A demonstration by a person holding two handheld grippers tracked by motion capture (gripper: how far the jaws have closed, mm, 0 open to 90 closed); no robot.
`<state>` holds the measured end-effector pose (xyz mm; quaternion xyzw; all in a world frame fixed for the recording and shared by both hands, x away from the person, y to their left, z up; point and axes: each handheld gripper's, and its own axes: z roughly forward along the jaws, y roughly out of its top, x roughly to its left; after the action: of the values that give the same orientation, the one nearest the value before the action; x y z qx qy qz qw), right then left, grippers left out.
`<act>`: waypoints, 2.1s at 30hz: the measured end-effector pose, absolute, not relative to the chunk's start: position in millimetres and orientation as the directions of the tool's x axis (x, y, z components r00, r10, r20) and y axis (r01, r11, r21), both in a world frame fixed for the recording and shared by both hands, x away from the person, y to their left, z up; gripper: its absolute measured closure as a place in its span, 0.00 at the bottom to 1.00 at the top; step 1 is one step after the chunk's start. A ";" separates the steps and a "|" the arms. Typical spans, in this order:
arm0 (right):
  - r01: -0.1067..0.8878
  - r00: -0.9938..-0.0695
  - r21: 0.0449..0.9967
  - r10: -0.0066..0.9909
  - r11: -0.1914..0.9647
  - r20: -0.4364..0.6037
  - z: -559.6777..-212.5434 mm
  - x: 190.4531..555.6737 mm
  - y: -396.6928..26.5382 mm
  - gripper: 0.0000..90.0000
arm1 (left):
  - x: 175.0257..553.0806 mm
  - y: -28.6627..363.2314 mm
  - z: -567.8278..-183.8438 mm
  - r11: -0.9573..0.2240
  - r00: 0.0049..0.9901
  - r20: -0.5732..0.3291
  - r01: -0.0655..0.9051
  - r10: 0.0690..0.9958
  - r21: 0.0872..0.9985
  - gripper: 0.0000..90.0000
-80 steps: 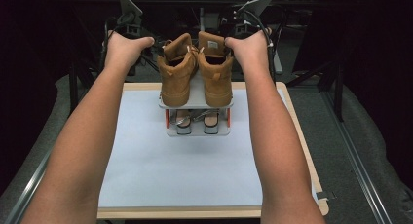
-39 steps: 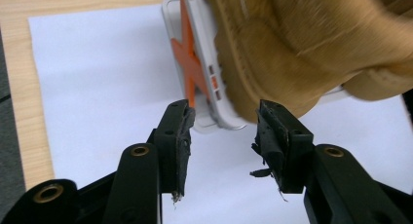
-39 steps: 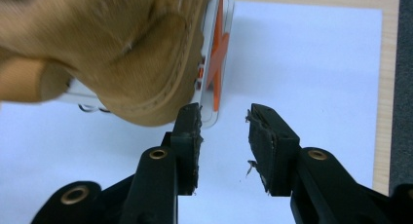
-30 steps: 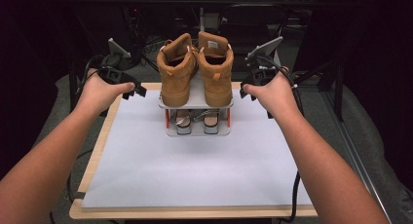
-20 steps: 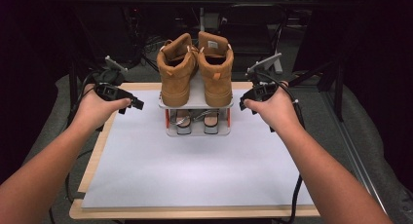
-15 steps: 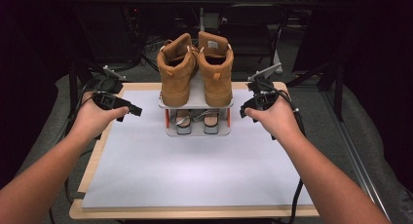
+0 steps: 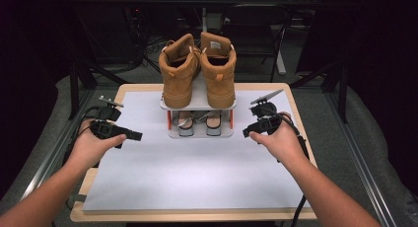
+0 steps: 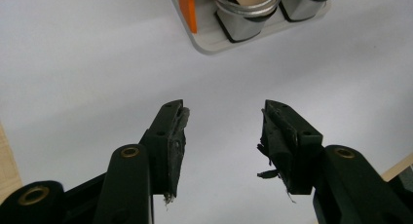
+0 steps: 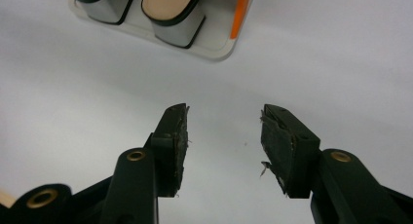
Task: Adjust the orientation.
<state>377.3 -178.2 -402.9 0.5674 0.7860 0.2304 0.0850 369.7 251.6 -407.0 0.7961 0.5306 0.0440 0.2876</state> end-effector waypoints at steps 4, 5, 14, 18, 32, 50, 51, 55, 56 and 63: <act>0.847 -0.360 0.459 0.924 0.267 0.127 -416.4 368.7 -176.4 0.58 | 360.9 254.4 -417.7 -0.269 0.443 -0.249 0.813 0.861 0.517 0.56; 0.847 -0.361 0.461 0.923 0.265 0.132 -420.0 366.7 -176.0 0.58 | 358.1 255.2 -421.6 -0.263 0.443 -0.252 0.809 0.860 0.525 0.56; 0.846 -0.370 0.468 0.914 0.257 0.166 -453.4 352.2 -181.0 0.58 | 344.0 258.5 -460.6 -0.249 0.429 -0.254 0.814 0.867 0.524 0.57; 0.835 -0.375 0.486 0.913 0.259 0.159 -469.2 347.5 -180.1 0.58 | 333.2 256.0 -482.4 -0.267 0.437 -0.225 0.805 0.871 0.529 0.57; 0.772 -0.414 0.578 0.899 0.265 0.140 -503.5 312.9 -179.1 0.56 | 313.1 253.4 -528.2 -0.285 0.472 -0.190 0.757 0.861 0.587 0.55; 0.659 -0.462 0.700 0.882 0.274 0.090 -542.5 282.7 -173.4 0.52 | 294.1 248.8 -546.5 -0.336 0.539 -0.125 0.673 0.833 0.659 0.50; 0.643 -0.472 0.710 0.879 0.288 0.071 -544.7 281.8 -172.6 0.51 | 293.4 249.0 -546.7 -0.341 0.542 -0.114 0.663 0.833 0.666 0.49; 0.625 -0.490 0.718 0.870 0.306 0.055 -551.6 279.3 -168.9 0.50 | 290.9 250.7 -547.9 -0.341 0.551 -0.111 0.649 0.827 0.681 0.48; 0.624 -0.495 0.720 0.867 0.304 0.063 -552.6 279.1 -168.6 0.50 | 290.4 250.3 -549.0 -0.343 0.557 -0.103 0.635 0.824 0.692 0.48; 0.620 -0.509 0.727 0.856 0.296 0.085 -559.9 277.7 -165.3 0.48 | 286.9 250.0 -552.3 -0.373 0.593 -0.075 0.594 0.802 0.713 0.46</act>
<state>277.7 -165.3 -559.9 0.4681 0.7884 0.3646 0.1623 286.9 250.0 -552.3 0.8161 0.4275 0.1436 0.3614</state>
